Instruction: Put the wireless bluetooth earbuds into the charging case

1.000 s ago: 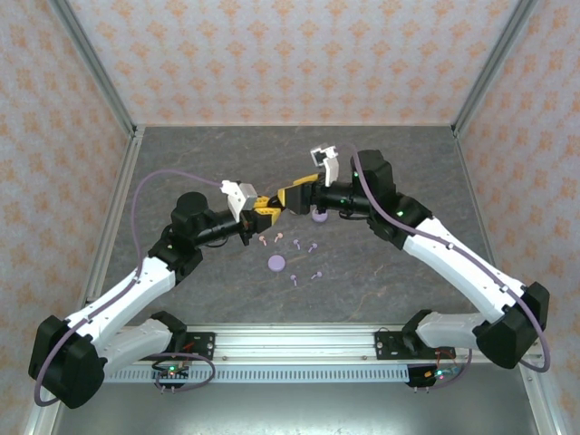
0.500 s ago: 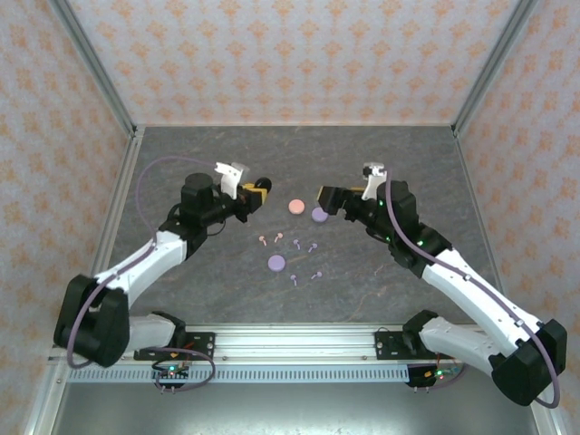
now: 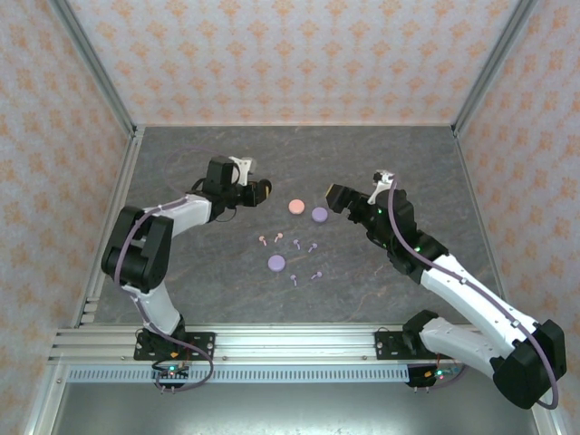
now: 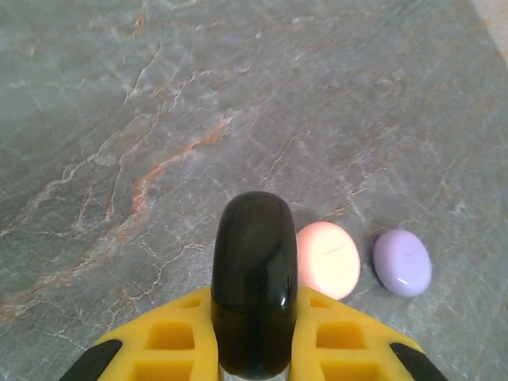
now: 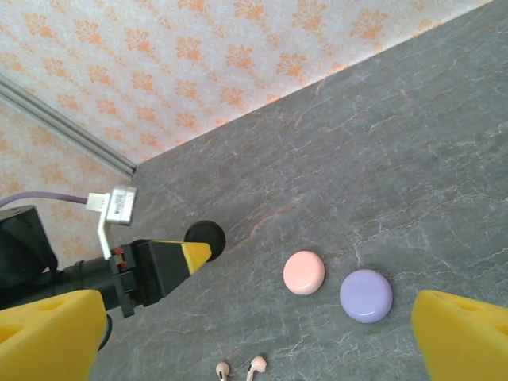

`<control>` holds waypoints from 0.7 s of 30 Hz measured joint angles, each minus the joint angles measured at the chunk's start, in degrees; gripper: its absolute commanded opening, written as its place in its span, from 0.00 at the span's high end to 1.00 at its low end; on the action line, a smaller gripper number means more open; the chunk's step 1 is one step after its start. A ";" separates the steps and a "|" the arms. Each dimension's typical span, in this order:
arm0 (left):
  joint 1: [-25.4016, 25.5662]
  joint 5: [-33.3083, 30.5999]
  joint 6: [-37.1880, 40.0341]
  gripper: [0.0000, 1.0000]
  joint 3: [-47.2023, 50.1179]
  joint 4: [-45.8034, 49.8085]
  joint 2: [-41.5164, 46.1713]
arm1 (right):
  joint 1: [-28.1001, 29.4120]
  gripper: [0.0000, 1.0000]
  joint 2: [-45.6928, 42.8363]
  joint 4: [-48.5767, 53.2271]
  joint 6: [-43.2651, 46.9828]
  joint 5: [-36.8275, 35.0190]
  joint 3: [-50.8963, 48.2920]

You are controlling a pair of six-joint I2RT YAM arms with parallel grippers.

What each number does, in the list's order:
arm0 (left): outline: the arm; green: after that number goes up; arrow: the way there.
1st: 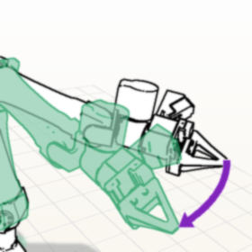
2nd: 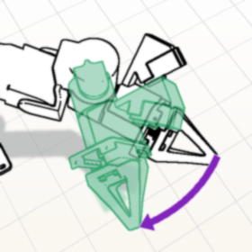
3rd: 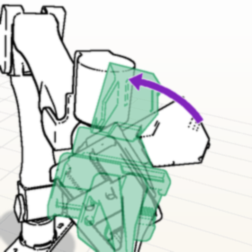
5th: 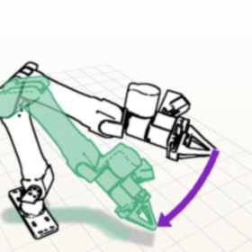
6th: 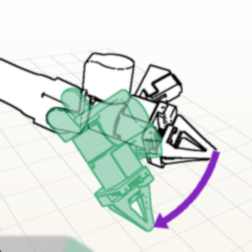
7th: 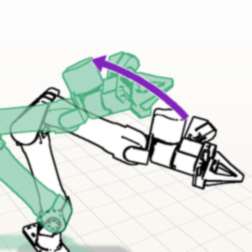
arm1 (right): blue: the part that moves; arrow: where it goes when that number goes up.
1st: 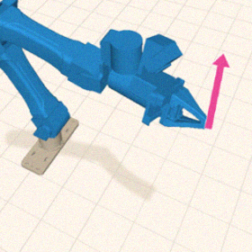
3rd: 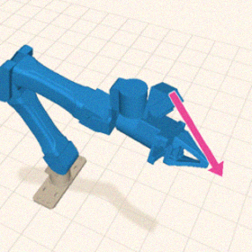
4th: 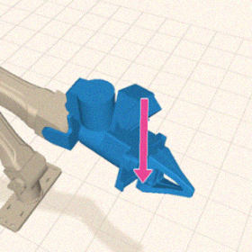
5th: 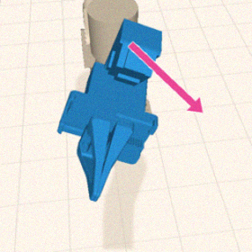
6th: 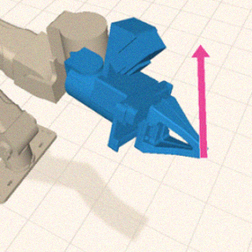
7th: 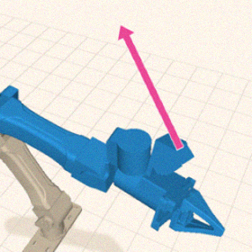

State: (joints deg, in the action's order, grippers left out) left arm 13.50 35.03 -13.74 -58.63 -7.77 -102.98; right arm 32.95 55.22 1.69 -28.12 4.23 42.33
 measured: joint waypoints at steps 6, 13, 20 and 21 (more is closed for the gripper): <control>0.00 0.98 -1.01 0.86 -1.90 2.54 -2.93 | 0.00 0.01 0.13 2.69 0.20 -0.02 0.39; 0.00 2.64 -1.11 0.83 -2.99 3.76 -5.79 | 0.00 0.01 1.18 7.58 1.44 -0.02 3.89; 0.00 3.80 -1.44 0.71 -3.37 4.11 -9.01 | 0.00 0.01 1.20 11.93 2.86 -0.70 5.62; 0.00 4.00 -1.46 0.69 -3.76 4.39 -9.31 | 0.00 0.01 1.20 12.52 3.06 -0.90 5.86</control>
State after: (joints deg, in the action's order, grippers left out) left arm 13.50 39.03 -15.20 -62.39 -3.38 -112.29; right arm 32.95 56.42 14.22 -25.06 3.33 48.18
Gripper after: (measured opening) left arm 0.283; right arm 0.992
